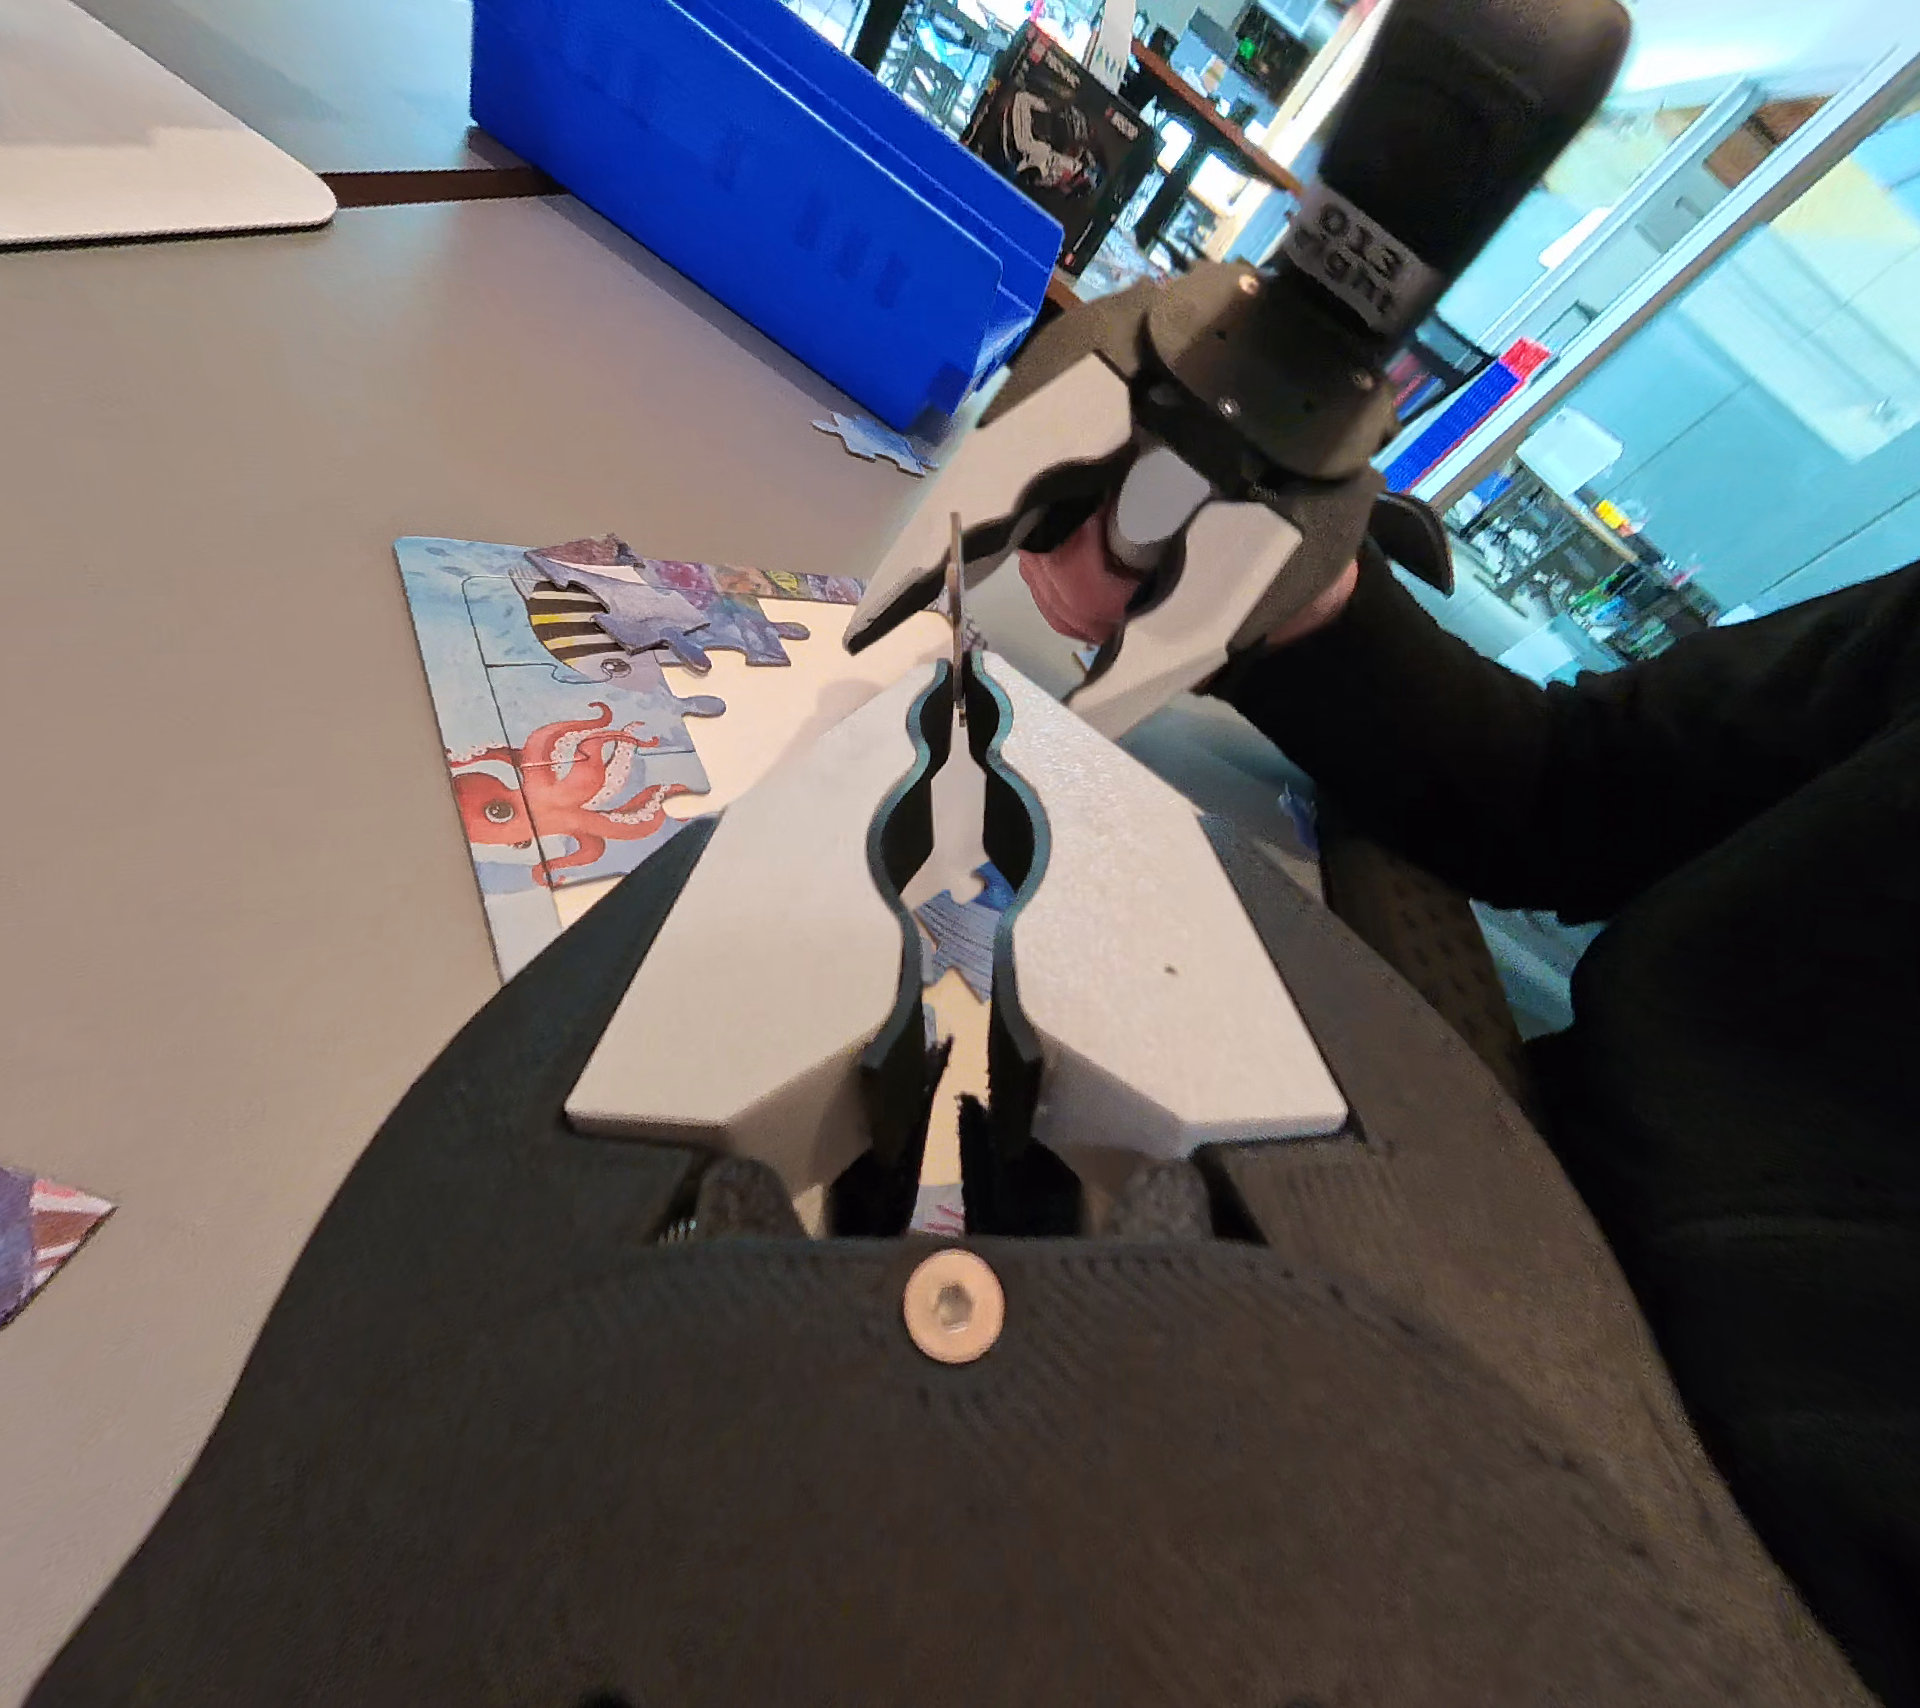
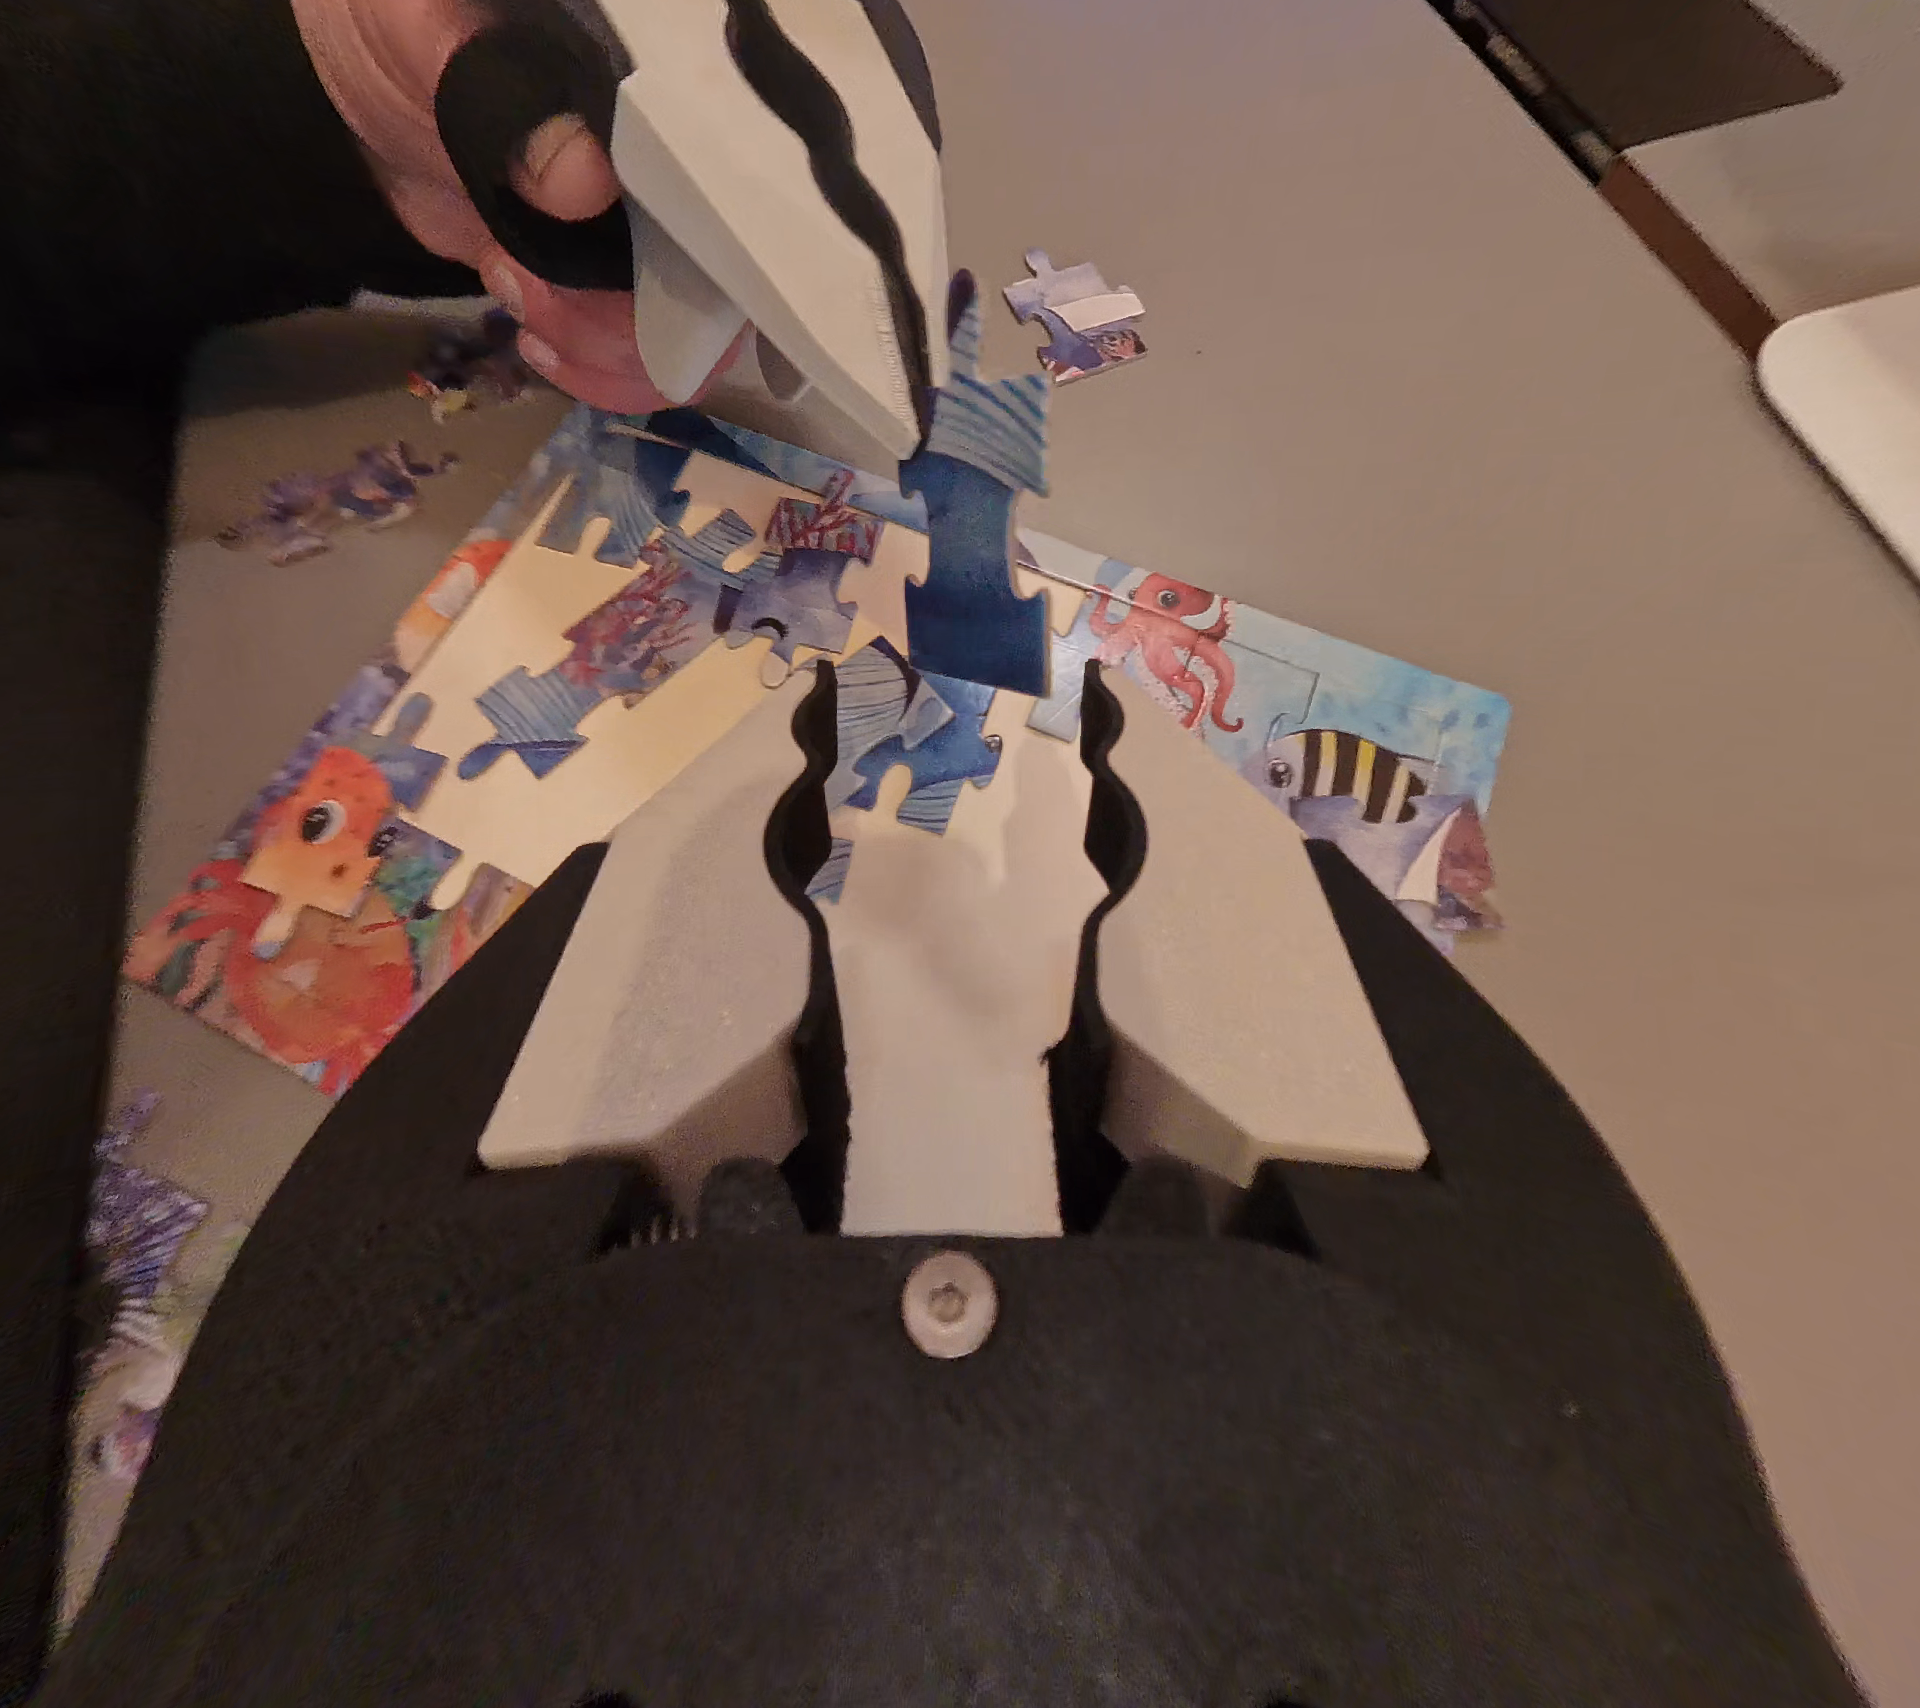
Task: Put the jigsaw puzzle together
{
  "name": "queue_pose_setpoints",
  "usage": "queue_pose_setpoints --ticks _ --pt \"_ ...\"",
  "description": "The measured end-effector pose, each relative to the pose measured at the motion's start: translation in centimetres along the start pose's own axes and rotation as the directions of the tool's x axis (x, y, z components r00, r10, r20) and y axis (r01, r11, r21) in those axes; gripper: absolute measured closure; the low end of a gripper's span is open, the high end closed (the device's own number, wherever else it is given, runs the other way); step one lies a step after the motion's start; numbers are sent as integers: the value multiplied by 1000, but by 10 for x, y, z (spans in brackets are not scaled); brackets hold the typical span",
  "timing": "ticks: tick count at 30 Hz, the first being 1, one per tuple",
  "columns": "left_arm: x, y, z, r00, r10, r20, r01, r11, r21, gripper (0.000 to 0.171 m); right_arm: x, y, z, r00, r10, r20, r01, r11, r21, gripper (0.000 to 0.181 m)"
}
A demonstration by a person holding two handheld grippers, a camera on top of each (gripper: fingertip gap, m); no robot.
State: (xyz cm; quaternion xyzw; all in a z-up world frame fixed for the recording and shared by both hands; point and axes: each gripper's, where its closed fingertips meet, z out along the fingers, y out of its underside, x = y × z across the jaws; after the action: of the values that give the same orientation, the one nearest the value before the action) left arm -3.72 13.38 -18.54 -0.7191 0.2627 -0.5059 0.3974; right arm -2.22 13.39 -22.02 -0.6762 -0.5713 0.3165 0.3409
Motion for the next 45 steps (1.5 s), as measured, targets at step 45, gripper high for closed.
queue_pose_setpoints --ticks 45 --pt "-35 98 6 820 553 148 -349 687 -637 141 22 9 -6 965 -148 -215 122 984 -130 149"
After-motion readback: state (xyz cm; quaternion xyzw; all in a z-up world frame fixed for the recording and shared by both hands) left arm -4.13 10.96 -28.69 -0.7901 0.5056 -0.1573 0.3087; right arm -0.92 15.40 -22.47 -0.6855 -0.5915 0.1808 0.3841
